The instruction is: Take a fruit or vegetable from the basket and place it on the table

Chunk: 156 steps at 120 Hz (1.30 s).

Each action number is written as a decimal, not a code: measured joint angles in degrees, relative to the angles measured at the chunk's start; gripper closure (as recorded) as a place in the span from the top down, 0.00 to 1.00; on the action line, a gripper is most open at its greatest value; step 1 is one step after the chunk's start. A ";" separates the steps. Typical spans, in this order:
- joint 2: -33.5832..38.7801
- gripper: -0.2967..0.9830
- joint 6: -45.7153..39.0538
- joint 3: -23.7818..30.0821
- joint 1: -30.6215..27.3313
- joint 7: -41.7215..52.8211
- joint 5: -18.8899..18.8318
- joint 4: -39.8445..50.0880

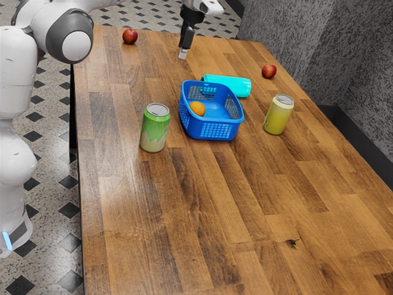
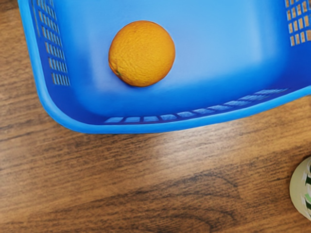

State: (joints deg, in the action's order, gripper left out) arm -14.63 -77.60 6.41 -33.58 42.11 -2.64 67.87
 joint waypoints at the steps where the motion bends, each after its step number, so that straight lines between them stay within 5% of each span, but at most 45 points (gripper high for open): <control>1: 0.00 0.77 0.00 0.00 0.00 0.03 0.00 0.00; 55: 3.23 0.77 1.03 0.07 -0.34 0.88 0.46 -4.04; 70: 4.74 0.77 1.00 1.75 0.22 0.26 3.41 -7.23; 91: -1.95 0.77 -4.36 3.62 3.85 -2.22 6.12 -7.09; 136: -3.06 0.77 -8.71 1.77 2.48 -7.02 5.93 -6.80; 156: -7.75 0.77 -11.10 1.91 4.21 -11.43 8.77 -5.43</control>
State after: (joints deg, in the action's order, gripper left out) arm -22.38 -88.70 8.33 -29.37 30.68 6.13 62.44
